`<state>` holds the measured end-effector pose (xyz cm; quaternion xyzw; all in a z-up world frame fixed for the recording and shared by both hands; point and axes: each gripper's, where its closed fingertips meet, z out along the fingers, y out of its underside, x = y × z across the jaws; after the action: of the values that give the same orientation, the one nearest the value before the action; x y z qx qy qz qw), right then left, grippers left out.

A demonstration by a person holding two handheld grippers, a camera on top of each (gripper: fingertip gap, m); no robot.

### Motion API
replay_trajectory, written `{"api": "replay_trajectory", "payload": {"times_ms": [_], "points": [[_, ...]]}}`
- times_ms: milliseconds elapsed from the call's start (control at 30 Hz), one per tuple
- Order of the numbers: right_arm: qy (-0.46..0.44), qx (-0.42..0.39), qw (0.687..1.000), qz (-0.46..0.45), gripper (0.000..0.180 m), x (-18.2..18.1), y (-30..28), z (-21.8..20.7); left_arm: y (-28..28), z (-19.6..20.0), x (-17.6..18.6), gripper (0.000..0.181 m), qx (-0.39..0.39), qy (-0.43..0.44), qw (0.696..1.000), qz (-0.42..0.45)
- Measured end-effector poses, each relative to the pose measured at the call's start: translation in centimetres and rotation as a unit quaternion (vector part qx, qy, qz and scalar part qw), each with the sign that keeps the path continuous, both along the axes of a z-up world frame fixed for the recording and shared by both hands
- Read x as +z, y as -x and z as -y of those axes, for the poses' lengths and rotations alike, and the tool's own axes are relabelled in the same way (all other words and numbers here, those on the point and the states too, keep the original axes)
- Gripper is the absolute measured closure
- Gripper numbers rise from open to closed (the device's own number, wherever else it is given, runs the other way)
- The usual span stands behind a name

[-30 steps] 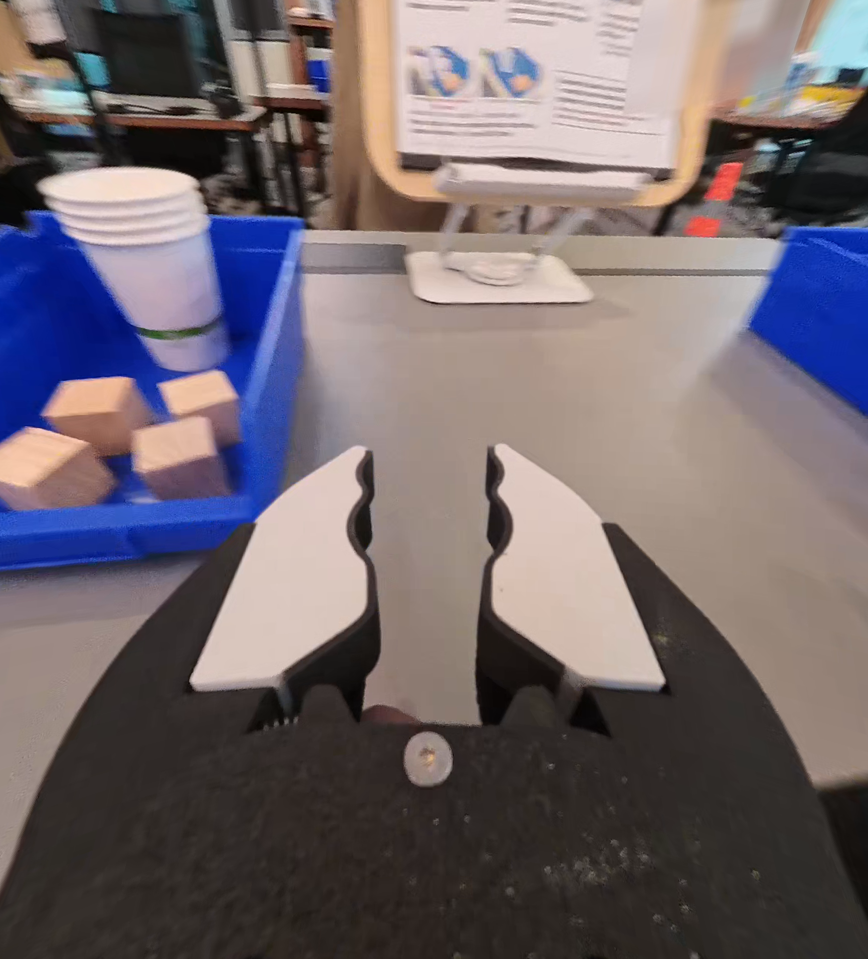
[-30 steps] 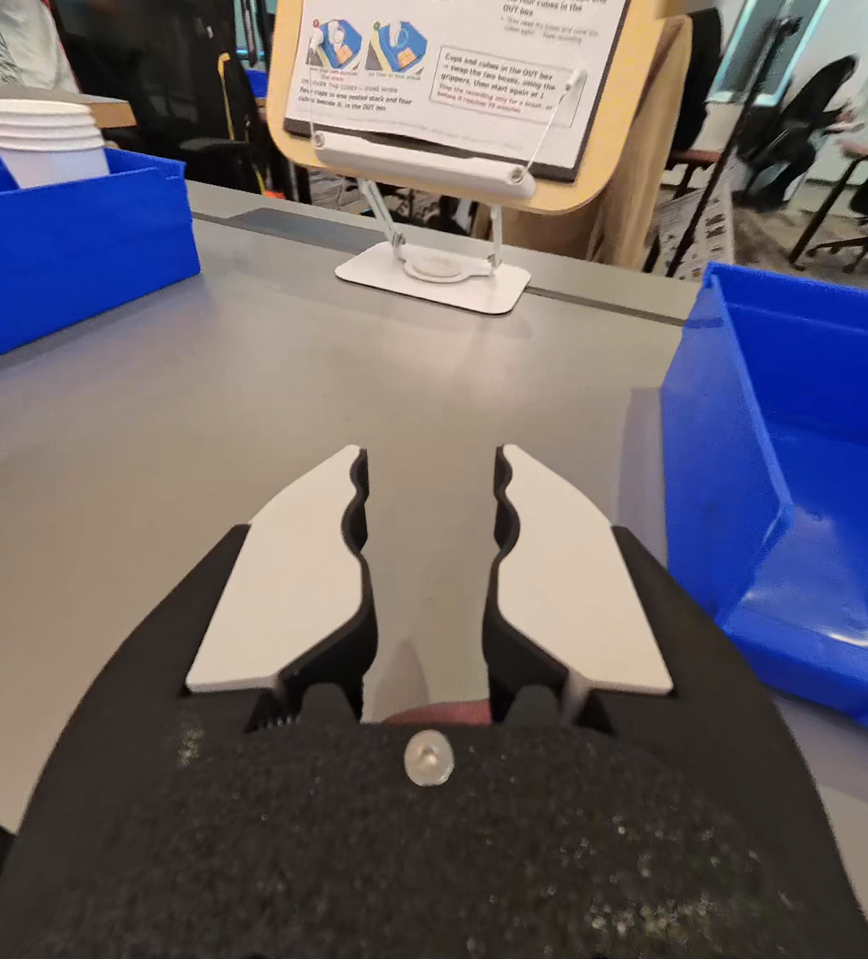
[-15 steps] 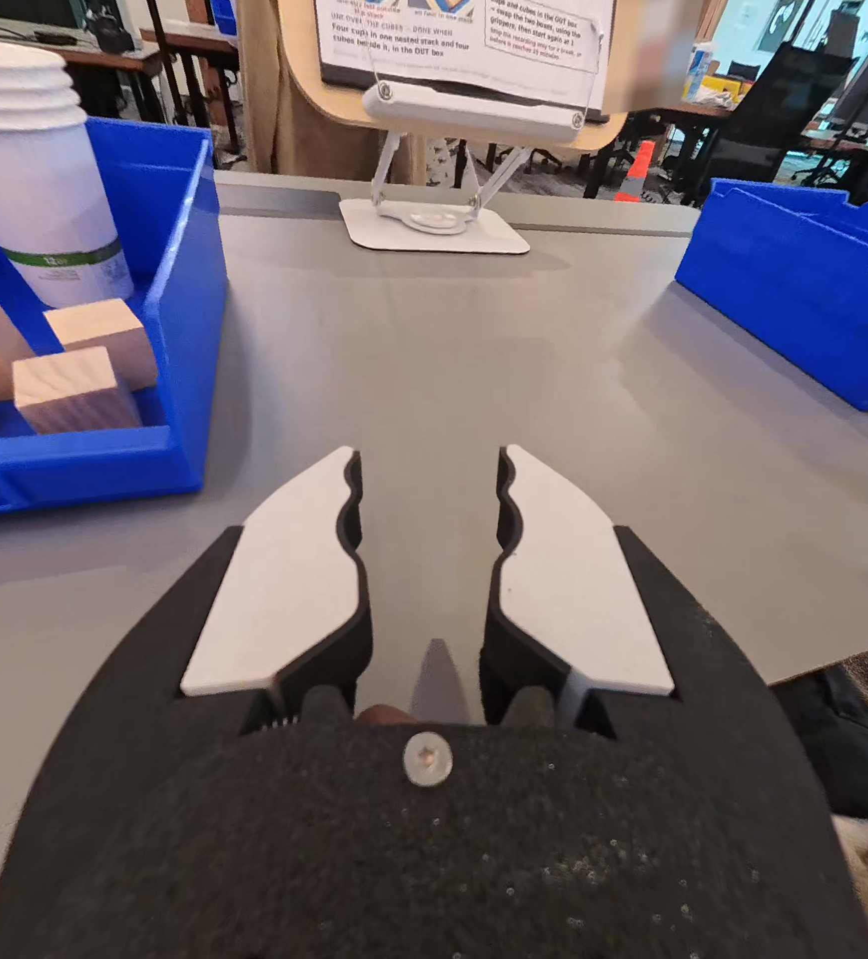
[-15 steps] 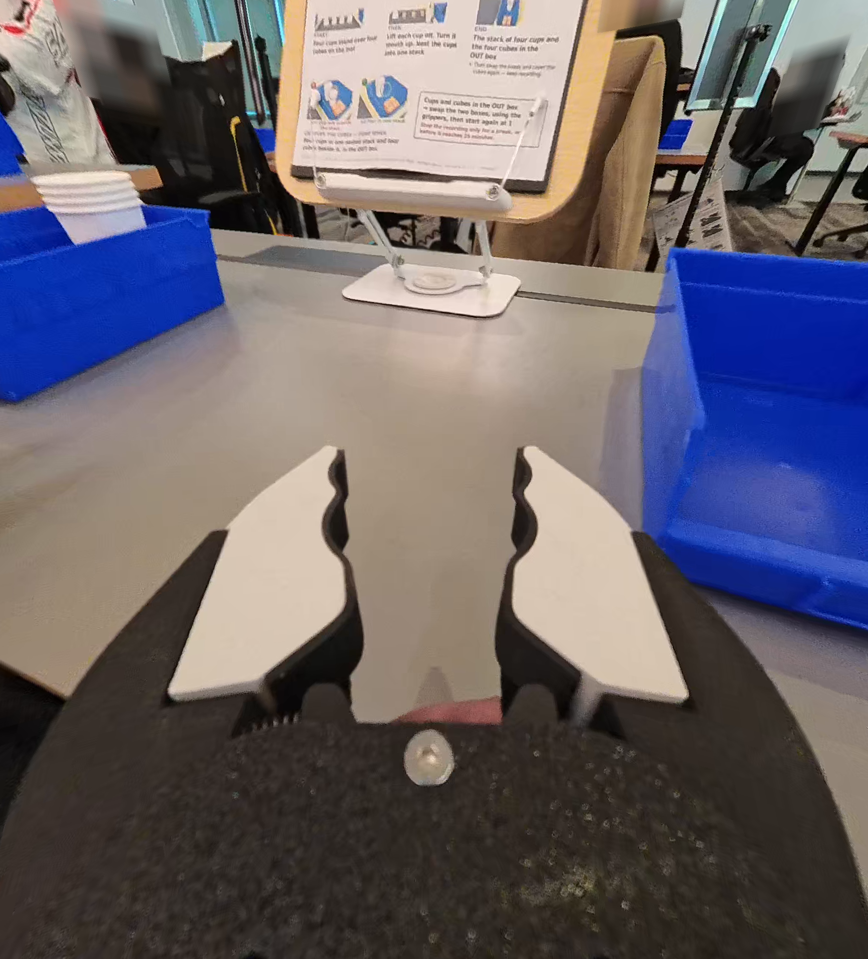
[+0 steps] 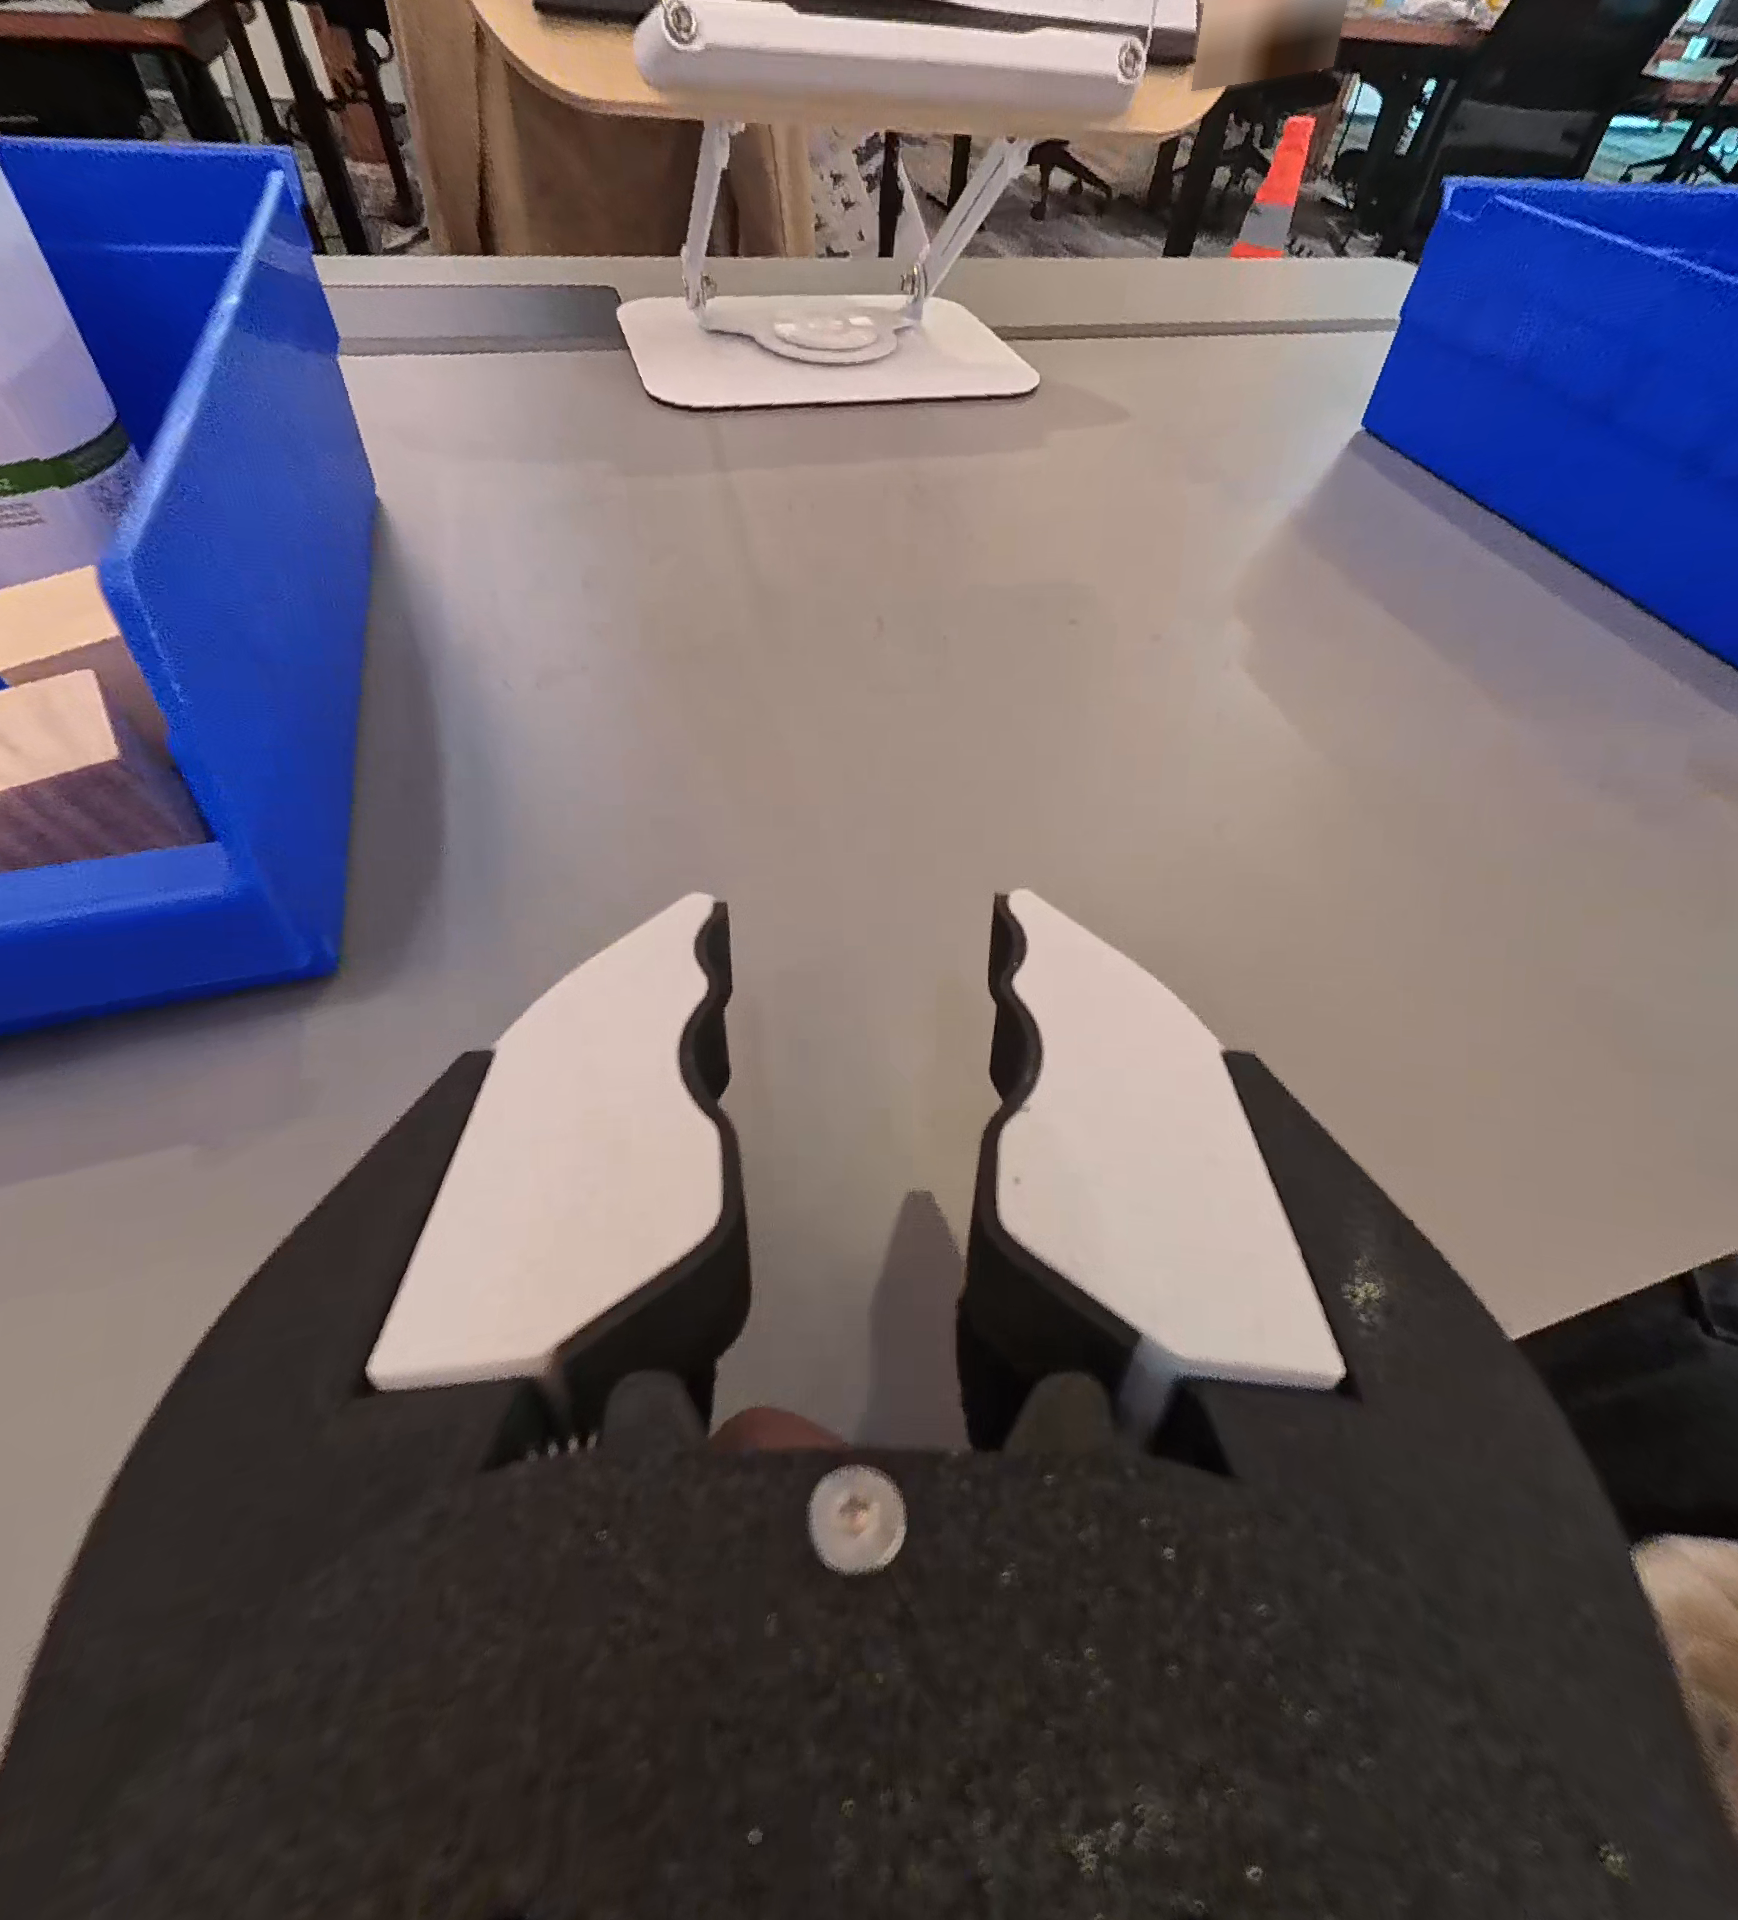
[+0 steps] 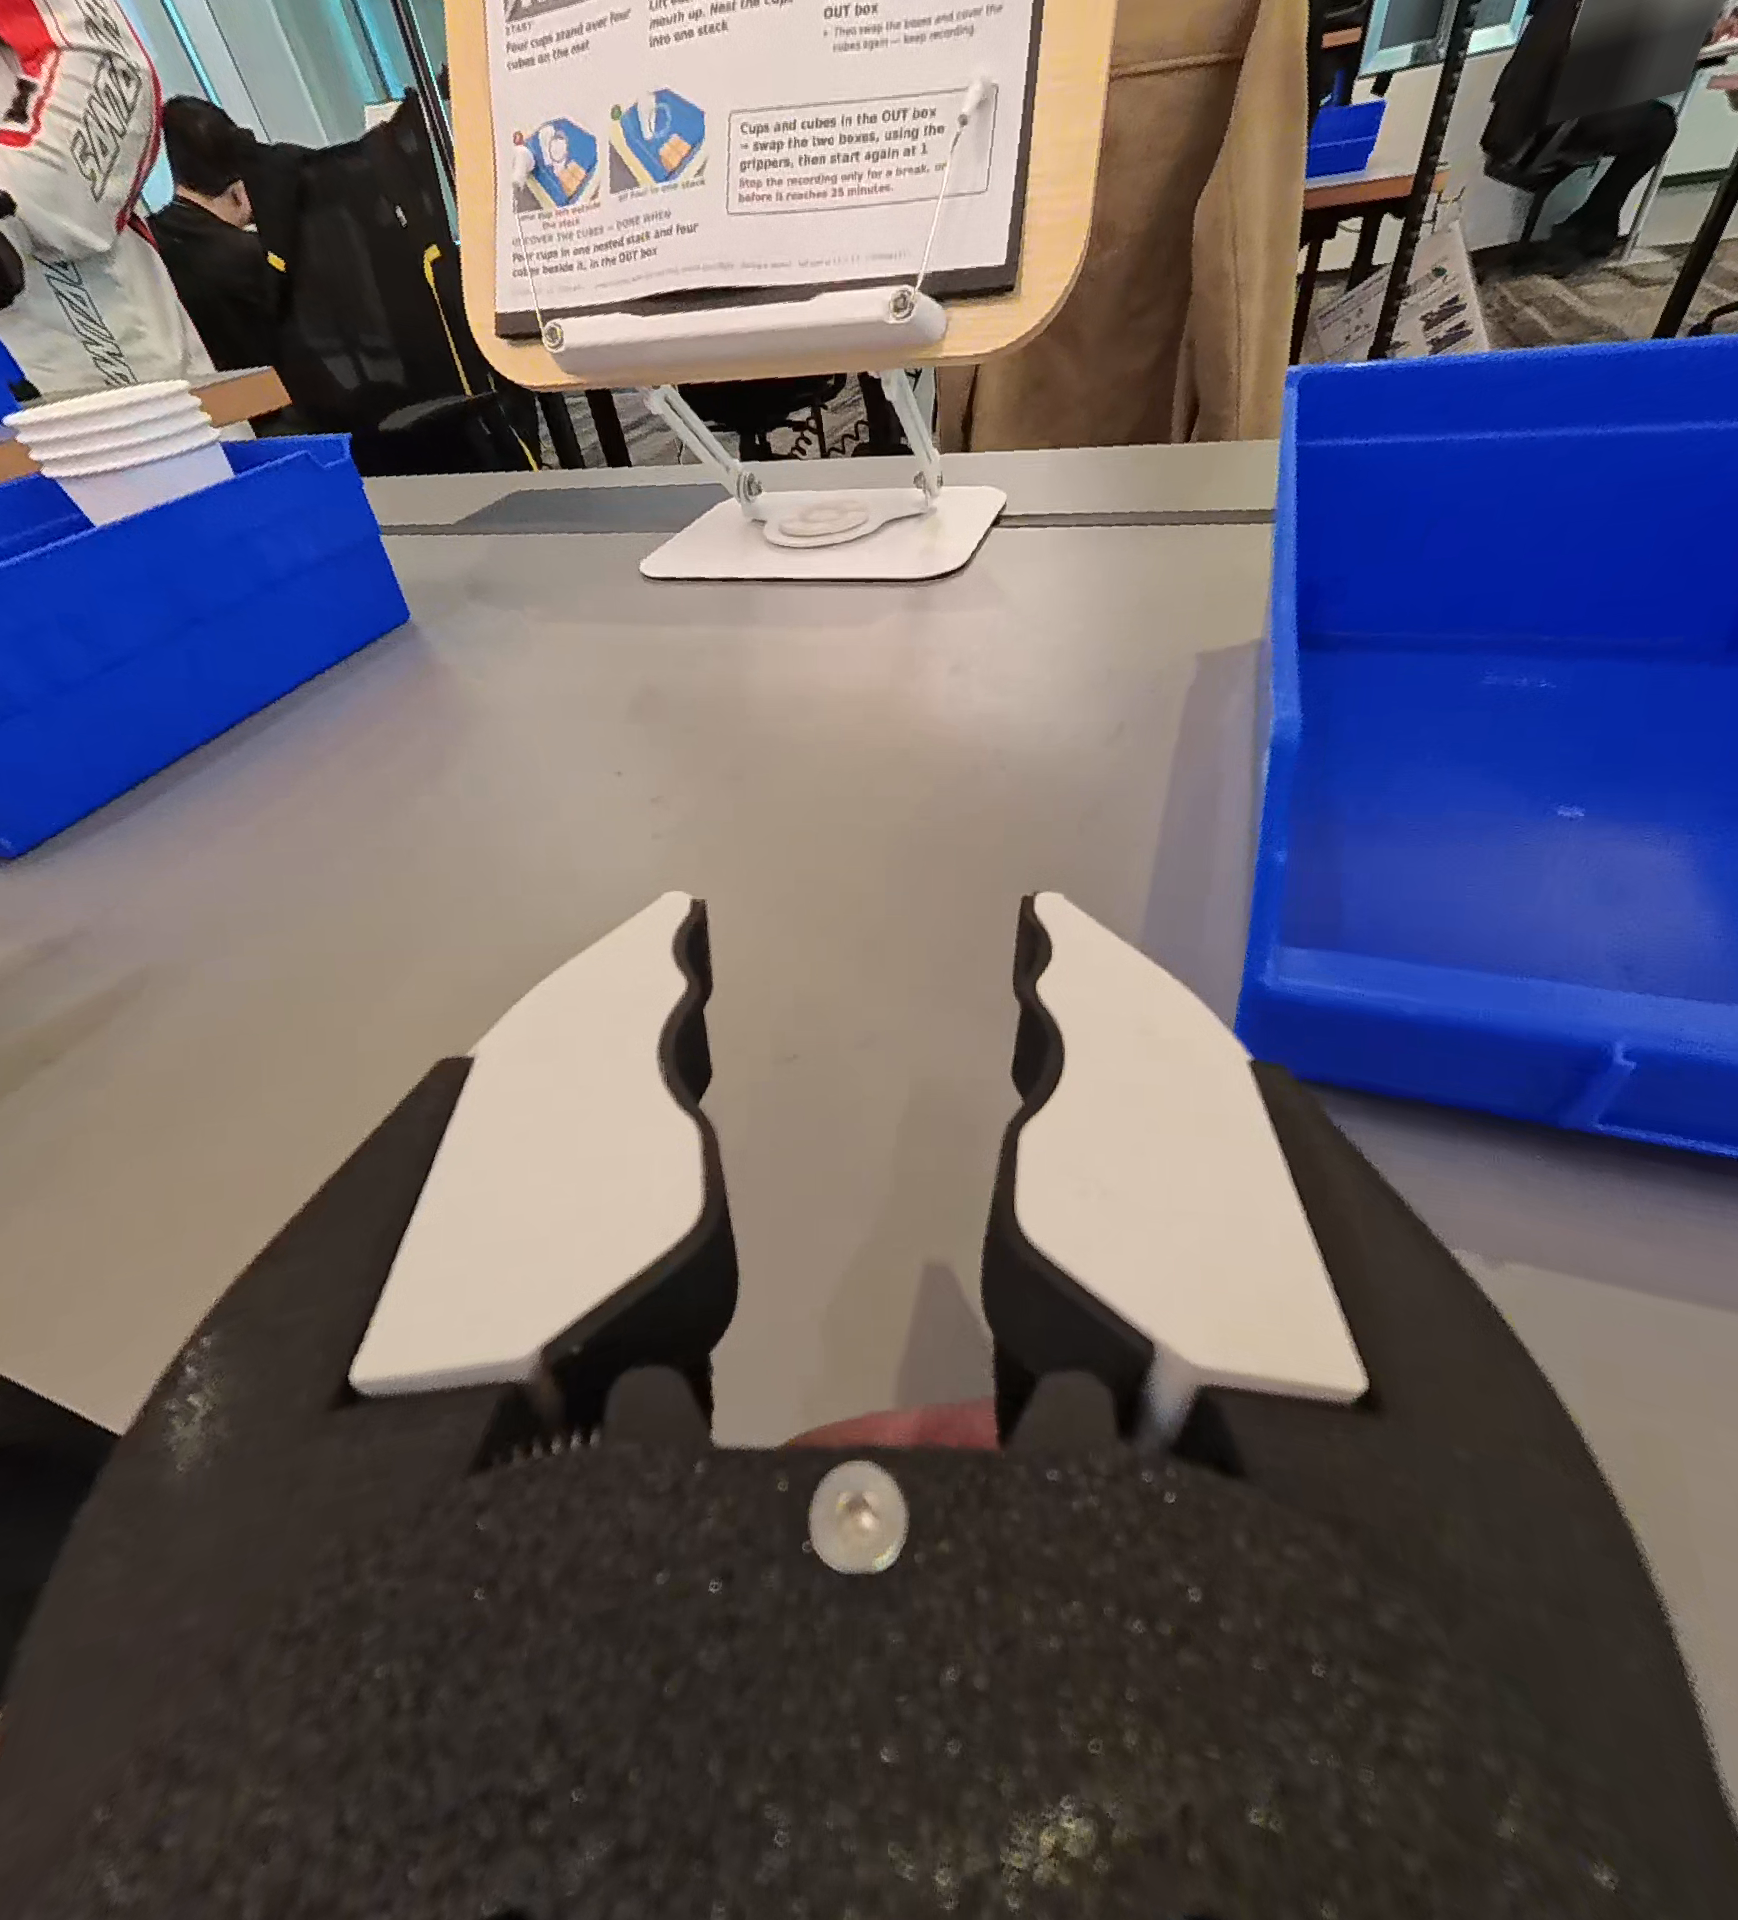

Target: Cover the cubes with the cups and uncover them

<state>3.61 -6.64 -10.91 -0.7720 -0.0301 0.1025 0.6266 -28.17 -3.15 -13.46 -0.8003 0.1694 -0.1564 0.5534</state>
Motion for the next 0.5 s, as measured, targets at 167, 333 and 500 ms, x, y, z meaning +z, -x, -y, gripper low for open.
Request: {"api": "replay_trajectory", "payload": {"times_ms": [167, 333, 500], "points": [[-0.001, -0.008, 1.0, 0.016, 0.124, 0.05, -0.44, 0.05, 0.06, -0.02, -0.06, 0.134, 0.002, -0.001, 1.0, -0.007], [0.008, -0.005, 1.0, 0.014, 0.125, -0.35, -0.3, -0.05, 0.42, -0.31, -0.12, 0.135, 0.005, 0.0, 1.0, -0.012], [0.008, -0.005, 1.0, 0.018, 0.125, -0.4, -0.18, -0.04, 0.4, -0.4, -0.42, 0.136, 0.002, 0.007, 1.0, -0.013]]}}
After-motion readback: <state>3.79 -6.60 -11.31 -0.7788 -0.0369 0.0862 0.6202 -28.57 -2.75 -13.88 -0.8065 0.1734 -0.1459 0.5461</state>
